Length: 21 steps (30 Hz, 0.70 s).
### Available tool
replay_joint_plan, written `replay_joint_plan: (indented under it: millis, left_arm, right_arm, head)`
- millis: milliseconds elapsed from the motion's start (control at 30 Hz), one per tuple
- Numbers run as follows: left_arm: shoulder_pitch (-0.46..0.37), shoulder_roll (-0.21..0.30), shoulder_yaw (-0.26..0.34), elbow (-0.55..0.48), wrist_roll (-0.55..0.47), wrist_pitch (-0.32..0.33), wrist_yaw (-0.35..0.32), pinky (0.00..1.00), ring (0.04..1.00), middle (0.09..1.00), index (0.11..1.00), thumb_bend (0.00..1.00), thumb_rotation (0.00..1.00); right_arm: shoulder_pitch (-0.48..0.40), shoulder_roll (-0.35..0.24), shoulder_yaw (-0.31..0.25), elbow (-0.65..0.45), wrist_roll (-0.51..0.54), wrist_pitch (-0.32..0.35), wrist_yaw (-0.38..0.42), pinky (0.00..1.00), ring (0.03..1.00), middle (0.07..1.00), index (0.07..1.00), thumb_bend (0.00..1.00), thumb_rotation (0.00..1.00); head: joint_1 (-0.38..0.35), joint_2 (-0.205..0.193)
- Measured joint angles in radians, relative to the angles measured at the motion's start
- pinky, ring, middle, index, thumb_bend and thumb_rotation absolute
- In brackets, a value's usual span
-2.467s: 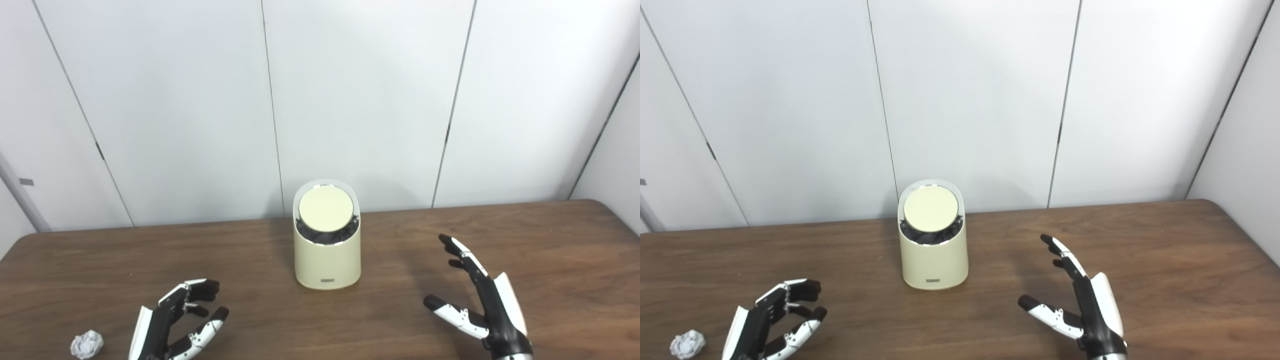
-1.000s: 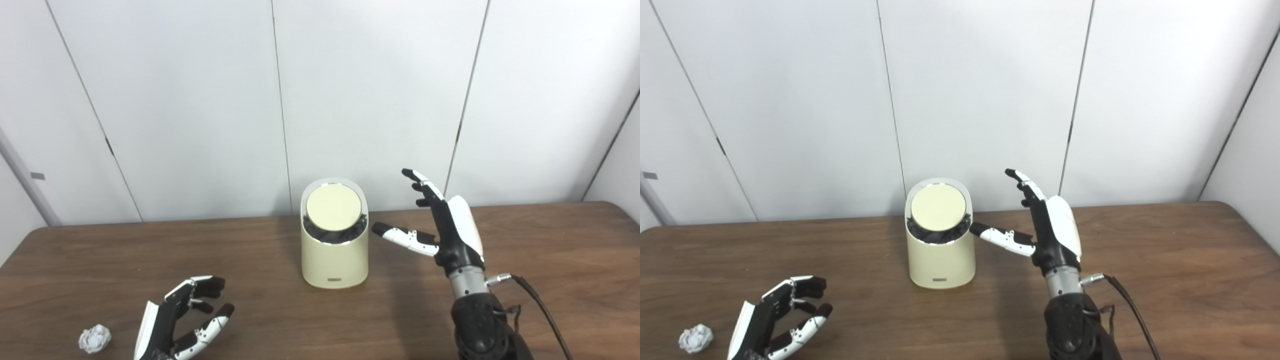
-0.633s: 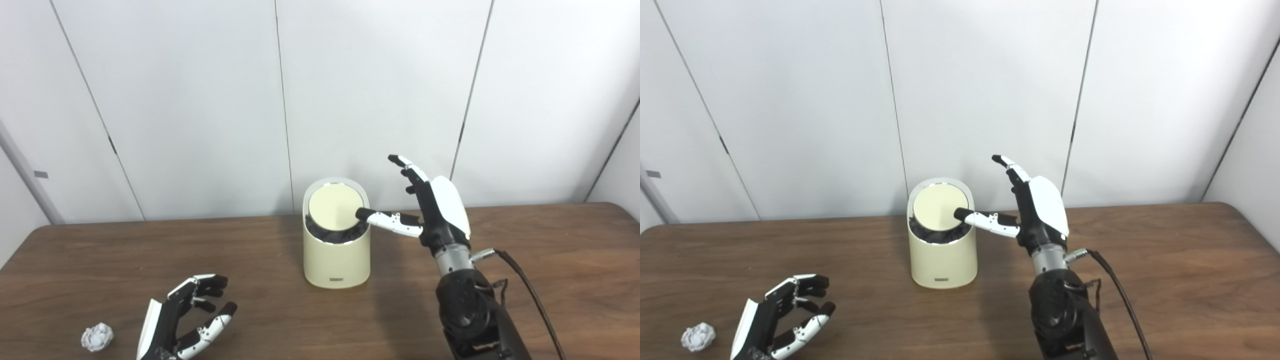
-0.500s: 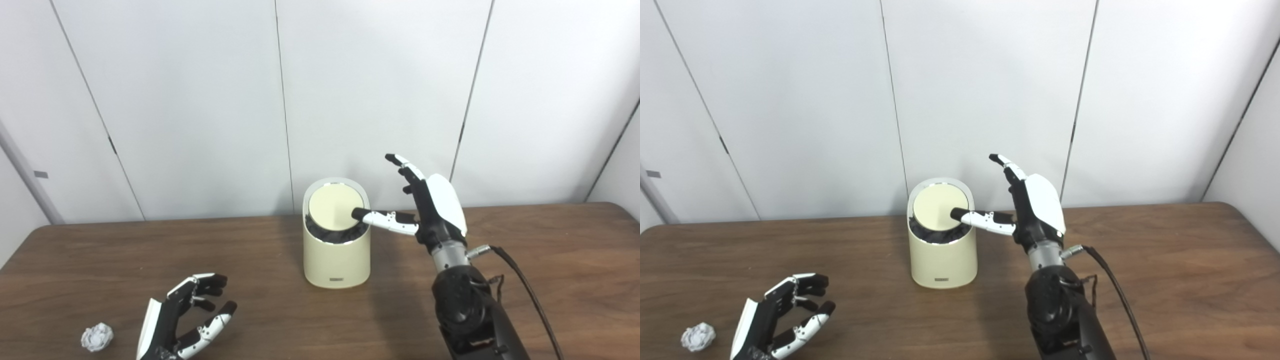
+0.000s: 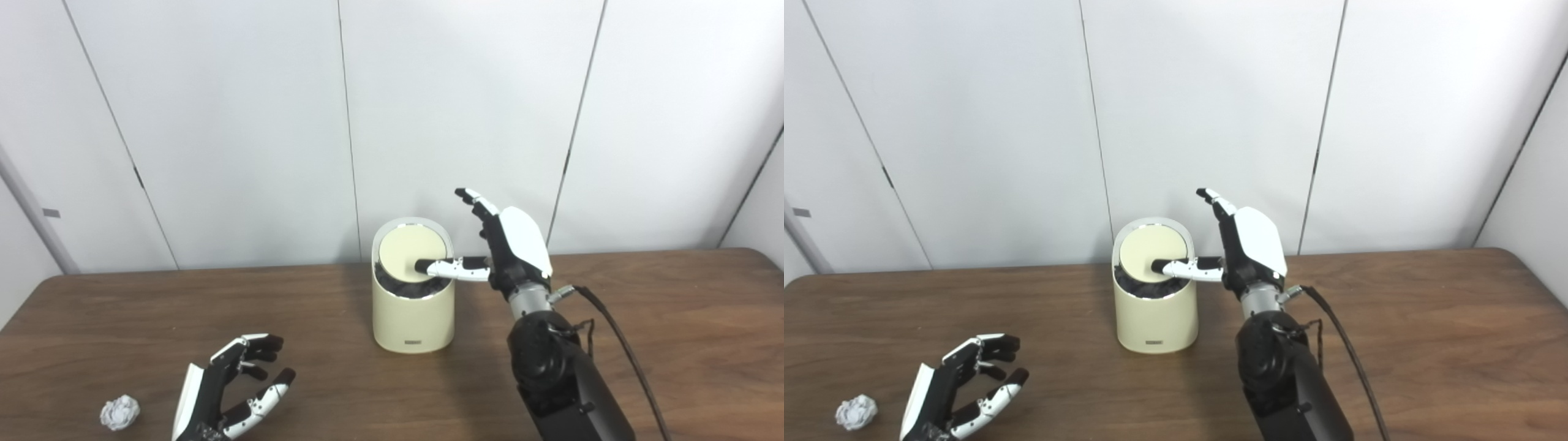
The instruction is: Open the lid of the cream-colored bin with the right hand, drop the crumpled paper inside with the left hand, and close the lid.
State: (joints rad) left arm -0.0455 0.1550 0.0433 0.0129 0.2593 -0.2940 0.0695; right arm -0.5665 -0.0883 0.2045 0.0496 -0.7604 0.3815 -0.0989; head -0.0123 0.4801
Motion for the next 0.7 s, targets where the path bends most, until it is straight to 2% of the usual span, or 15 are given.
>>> replay_joint_plan:
  millis: [200,700]
  left_arm:
    - [0.0,-0.007,0.0,-0.004,0.006,0.001,0.002,0.53,0.647,0.668,0.653,0.59,0.26]
    - [0.003,-0.021,-0.002,-0.013,0.013,0.002,0.003,0.52,0.645,0.668,0.652,0.59,0.27]
  right_arm:
    - [-0.033,-0.007,0.026,0.028,-0.019,0.008,0.001,0.74,0.843,0.871,0.853,1.0,0.4]
    - [-0.048,-0.017,0.049,0.074,-0.039,0.002,-0.029,0.78,0.842,0.854,0.837,0.98,0.34]
  head:
    - [0.002,0.003]
    - [0.003,0.006]
